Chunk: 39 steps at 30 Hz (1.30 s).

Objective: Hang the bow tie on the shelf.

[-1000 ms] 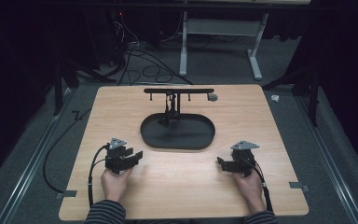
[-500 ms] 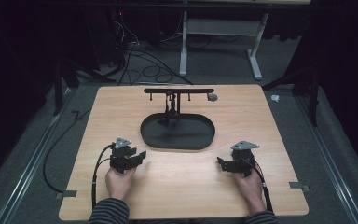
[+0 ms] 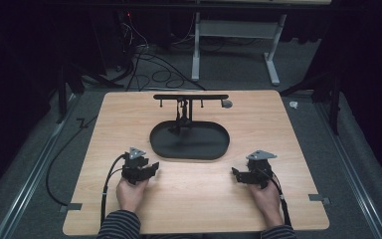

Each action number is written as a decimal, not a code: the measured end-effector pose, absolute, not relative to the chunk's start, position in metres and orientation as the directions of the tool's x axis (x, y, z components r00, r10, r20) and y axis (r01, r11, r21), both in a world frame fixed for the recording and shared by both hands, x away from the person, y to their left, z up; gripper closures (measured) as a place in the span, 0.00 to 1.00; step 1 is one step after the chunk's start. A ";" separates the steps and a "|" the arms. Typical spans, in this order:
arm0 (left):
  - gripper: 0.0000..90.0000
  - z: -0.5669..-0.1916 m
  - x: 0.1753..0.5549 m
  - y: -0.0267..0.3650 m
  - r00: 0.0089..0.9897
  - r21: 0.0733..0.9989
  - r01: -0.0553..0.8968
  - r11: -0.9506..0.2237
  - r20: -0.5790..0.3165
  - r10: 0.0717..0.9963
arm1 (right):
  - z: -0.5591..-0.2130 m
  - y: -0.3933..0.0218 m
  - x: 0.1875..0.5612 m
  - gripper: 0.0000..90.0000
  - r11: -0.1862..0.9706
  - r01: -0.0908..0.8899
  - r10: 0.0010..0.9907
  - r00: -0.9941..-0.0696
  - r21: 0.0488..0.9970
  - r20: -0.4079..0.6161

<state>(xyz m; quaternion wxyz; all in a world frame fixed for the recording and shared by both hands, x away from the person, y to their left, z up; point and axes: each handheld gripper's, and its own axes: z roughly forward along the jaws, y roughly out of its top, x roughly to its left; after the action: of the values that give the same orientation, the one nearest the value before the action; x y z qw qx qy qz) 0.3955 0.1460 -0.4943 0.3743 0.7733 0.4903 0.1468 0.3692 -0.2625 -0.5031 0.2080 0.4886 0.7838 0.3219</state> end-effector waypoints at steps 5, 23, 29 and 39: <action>0.56 -0.497 0.396 0.143 0.483 0.719 0.644 -0.260 -0.119 0.867 | -0.503 -0.262 0.369 0.23 0.315 0.632 0.900 -0.436 0.708 -0.012; 0.56 -0.502 0.395 0.132 0.497 0.729 0.612 -0.307 -0.052 0.866 | -0.503 -0.263 0.369 0.23 0.316 0.632 0.900 -0.436 0.708 -0.012; 0.53 -0.503 0.394 0.128 0.511 0.732 0.590 -0.341 -0.012 0.859 | -0.503 -0.262 0.369 0.23 0.315 0.632 0.900 -0.436 0.708 -0.011; 0.49 -0.506 0.393 0.126 0.505 0.753 0.573 -0.323 -0.014 0.863 | -0.503 -0.263 0.369 0.23 0.316 0.632 0.900 -0.436 0.708 -0.012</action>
<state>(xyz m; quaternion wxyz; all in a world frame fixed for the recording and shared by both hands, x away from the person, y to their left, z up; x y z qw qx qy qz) 0.3929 0.1265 -0.5064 0.3619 0.7885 0.4554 0.2000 0.3692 -0.2625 -0.5031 0.2080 0.4885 0.7839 0.3219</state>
